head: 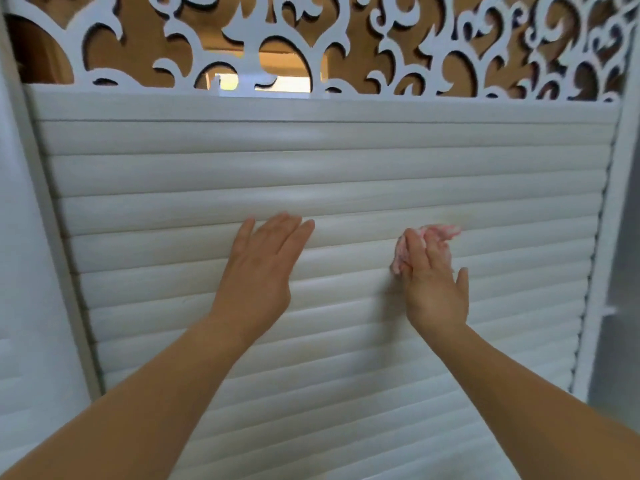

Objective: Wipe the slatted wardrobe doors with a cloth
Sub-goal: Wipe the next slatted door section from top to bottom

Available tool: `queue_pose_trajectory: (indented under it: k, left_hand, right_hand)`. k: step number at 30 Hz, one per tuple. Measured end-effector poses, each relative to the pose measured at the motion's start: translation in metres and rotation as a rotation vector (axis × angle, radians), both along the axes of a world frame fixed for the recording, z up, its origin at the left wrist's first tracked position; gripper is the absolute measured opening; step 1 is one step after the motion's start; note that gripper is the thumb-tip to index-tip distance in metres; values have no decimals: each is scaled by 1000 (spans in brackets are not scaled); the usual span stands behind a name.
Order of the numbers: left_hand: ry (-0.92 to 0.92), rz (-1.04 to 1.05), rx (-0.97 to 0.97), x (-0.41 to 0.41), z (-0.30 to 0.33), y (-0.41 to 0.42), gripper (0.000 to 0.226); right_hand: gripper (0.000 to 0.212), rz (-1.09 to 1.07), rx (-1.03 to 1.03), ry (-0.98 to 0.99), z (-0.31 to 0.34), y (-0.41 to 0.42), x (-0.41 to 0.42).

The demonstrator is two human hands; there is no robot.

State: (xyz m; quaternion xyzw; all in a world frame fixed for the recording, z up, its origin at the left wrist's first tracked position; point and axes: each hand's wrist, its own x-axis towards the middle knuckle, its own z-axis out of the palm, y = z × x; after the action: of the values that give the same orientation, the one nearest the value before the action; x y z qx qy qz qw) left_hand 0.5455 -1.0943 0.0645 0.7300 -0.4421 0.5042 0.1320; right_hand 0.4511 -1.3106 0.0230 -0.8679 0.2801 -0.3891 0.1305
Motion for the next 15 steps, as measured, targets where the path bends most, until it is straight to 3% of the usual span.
queue_pose_trajectory:
  k: [2,5,8,10,15]
  left_hand:
    - [18,18,-8,-6,4,-13,71]
    - [33,22,-27,-13,12,-34,70]
    - [43,-3,-5,-14,15,-48,70]
    - [23,-2,32,-13,16,-57,71]
    - [-84,-26,149,-11,19,-86,67]
  right_hand:
    - [63,7,-29,-2,11,22,8]
    - [61,124,-405,-46,18,47,26]
    - [61,172,-600,30,24,38,29]
    - [61,126,-621,60,22,16,24]
    - [63,-47,-391,125,22,-49,0]
